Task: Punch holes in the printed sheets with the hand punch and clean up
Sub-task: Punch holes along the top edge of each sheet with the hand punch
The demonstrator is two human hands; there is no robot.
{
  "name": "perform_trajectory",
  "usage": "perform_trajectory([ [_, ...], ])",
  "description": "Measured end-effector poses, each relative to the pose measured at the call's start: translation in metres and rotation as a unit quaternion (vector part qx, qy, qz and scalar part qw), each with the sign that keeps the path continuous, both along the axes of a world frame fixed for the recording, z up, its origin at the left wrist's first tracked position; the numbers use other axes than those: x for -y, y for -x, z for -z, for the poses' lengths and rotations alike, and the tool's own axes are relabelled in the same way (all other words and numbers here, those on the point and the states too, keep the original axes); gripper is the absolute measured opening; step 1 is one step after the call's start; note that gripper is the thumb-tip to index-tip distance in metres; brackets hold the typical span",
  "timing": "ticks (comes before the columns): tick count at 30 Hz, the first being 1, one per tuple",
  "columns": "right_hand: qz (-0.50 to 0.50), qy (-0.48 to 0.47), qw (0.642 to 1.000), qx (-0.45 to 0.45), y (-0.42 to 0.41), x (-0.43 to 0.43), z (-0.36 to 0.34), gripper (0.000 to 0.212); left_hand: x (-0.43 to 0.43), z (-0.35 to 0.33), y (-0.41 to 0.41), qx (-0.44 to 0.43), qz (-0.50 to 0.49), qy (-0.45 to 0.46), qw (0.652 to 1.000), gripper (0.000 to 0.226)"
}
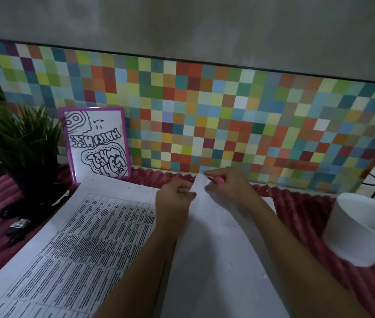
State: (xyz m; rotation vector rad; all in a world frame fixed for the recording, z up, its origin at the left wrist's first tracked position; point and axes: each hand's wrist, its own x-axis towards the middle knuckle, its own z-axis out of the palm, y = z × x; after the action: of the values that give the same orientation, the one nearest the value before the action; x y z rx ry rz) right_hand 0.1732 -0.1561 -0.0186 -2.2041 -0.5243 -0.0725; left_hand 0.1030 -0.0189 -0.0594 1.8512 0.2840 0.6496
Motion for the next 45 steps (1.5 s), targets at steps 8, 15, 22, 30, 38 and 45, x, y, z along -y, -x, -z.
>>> perform_trajectory([
  [8,0.033,-0.007,0.999,0.028,-0.001,-0.004,-0.001,0.033,0.007,0.005,0.002,0.087,-0.017,-0.147,0.985,0.014],
  [15,0.021,-0.018,1.0,-0.006,0.0,-0.001,-0.005,0.025,0.004,0.009,-0.001,0.053,0.002,-0.129,0.99,0.012],
  [22,0.004,-0.084,0.995,-0.049,-0.003,0.012,-0.022,0.012,0.0,-0.003,0.002,0.024,0.079,0.007,0.997,0.043],
  [30,-0.007,-0.015,1.0,-0.025,0.001,0.009,-0.032,0.013,0.001,-0.001,0.001,0.013,0.09,-0.006,0.996,0.043],
  [38,0.003,0.068,0.998,0.009,0.005,-0.003,-0.032,0.027,0.006,0.003,-0.007,-0.062,0.106,-0.023,0.992,0.032],
  [45,0.01,0.029,0.999,0.029,0.006,-0.002,-0.028,0.052,0.009,-0.004,-0.005,-0.083,0.119,-0.039,0.989,0.027],
])
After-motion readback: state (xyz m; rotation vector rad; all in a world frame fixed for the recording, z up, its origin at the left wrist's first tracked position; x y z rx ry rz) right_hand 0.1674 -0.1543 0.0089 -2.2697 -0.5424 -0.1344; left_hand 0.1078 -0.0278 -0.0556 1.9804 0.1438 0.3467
